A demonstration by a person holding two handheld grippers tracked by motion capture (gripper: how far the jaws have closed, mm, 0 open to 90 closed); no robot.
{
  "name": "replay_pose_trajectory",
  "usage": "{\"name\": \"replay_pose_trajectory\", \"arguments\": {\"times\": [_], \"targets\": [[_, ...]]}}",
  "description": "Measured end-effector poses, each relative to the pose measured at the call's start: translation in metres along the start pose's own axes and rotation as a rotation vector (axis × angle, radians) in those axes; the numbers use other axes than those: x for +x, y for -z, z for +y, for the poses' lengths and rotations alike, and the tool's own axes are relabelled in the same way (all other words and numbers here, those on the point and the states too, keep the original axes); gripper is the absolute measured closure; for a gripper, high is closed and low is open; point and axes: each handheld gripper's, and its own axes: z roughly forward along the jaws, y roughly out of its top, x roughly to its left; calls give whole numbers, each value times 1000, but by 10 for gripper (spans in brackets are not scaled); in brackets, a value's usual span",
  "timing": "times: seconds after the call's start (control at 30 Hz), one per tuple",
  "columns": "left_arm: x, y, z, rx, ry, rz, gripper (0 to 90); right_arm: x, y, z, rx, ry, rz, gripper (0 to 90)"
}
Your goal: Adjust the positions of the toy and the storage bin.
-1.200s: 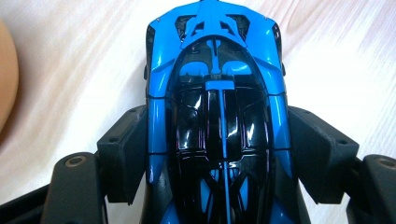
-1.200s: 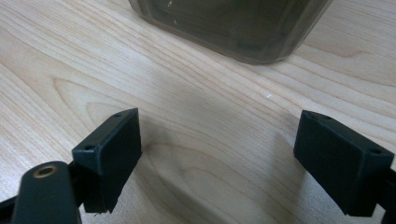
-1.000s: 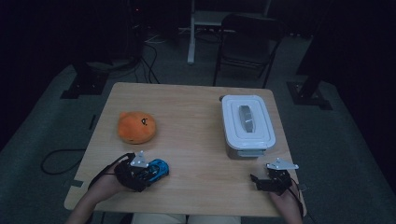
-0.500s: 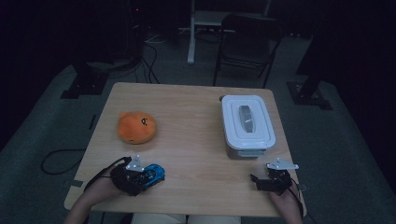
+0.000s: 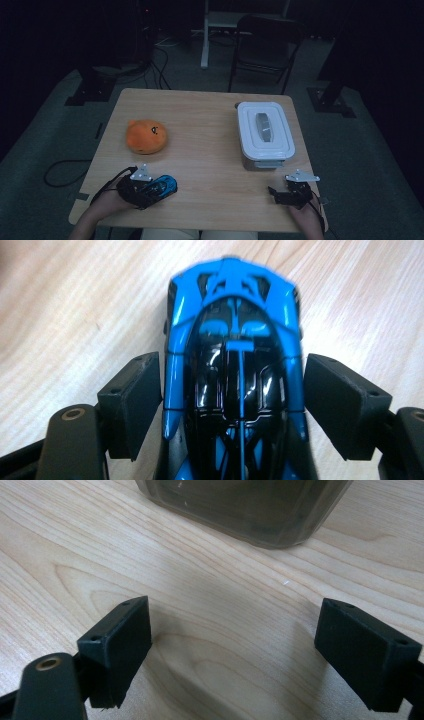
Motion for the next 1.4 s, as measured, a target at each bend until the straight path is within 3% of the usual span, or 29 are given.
{"name": "replay_pose_trajectory", "arguments": {"times": [0.07,0.2,0.37,0.43,0.47,0.63,1.0,1.03,1.1,1.27,1.3,1.4], "targets": [[0,5,1,-7,1,6,208,0,0,0,0,0,0,147],[2,15,1,-24,12,-1,207,0,0,0,0,0,0,146],[14,28,-4,-69,38,63,209,0,0,0,0,0,0,146],[16,29,-5,-71,44,67,210,0,0,0,0,0,0,146],[25,34,-9,-81,67,96,212,0,0,0,0,0,0,147],[46,40,-17,-113,118,154,228,0,0,0,0,0,0,147],[82,39,-24,-118,186,208,229,0,0,0,0,0,0,147],[87,36,-25,-109,195,227,229,0,0,0,0,0,0,147],[93,34,-26,-99,201,208,241,0,0,0,0,0,0,146],[103,32,-27,-127,236,209,243,0,0,0,0,0,0,146],[107,31,-26,-123,244,235,243,0,0,0,0,0,0,146],[111,30,-25,-123,253,249,243,0,0,0,0,0,0,146]]}}
